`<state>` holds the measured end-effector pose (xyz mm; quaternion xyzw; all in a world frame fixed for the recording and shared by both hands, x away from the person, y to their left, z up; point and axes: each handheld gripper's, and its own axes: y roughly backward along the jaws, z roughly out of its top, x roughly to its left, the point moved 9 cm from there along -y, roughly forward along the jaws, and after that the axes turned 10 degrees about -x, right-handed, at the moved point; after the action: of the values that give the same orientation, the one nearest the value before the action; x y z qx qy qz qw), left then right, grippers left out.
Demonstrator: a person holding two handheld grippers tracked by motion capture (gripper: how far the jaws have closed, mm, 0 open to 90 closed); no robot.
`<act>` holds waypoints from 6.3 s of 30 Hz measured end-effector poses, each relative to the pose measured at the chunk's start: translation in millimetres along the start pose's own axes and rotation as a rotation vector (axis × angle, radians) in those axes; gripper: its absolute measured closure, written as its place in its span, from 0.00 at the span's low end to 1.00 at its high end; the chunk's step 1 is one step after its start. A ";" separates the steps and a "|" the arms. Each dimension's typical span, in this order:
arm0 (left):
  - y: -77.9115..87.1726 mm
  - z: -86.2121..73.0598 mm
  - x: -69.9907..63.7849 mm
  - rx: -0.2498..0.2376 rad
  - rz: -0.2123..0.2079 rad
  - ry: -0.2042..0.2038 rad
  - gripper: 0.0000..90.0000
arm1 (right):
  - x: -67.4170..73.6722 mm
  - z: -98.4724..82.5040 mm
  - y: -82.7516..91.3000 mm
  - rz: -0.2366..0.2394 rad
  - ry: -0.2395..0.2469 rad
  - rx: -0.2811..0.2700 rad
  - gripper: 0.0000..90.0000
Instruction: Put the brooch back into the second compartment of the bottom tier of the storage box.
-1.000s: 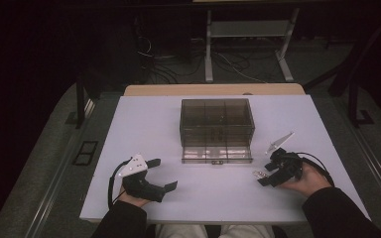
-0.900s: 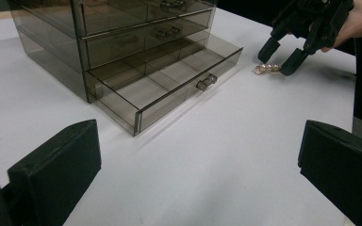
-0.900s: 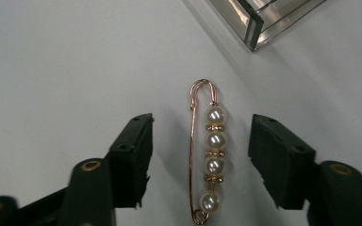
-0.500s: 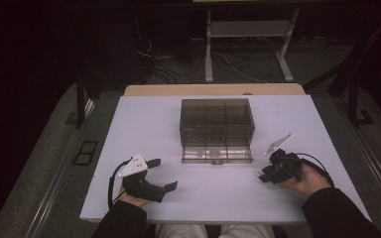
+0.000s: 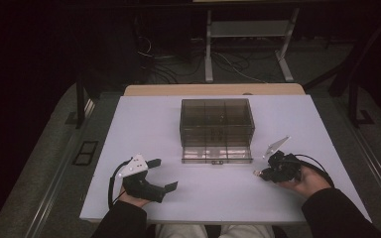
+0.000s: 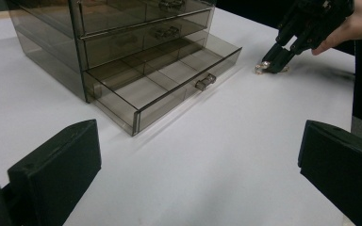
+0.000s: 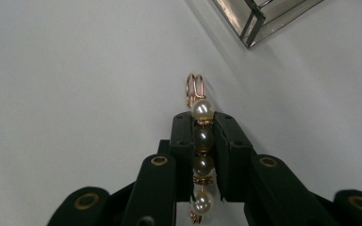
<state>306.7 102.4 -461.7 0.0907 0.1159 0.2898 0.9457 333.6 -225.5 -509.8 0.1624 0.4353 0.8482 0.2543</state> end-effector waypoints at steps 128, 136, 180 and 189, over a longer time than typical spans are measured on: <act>1.1 1.8 -1.0 -0.014 -0.009 0.011 0.00 | 20.9 131.7 10.2 0.115 0.085 -0.184 0.88; 1.4 2.2 -1.1 -0.017 -0.009 0.012 0.00 | 21.4 142.2 5.2 0.118 0.099 -0.197 0.88; 1.3 1.5 -2.7 -0.012 -0.023 0.010 0.00 | 14.4 154.6 -48.1 0.097 0.115 -0.180 0.88; 1.0 1.3 -3.3 -0.011 -0.024 0.011 0.00 | 12.1 152.8 -55.5 0.096 0.110 -0.170 0.88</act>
<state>303.9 101.2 -459.6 0.0827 0.1205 0.2793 0.9490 415.8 -91.1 -467.8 0.1143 0.3667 0.9009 0.2019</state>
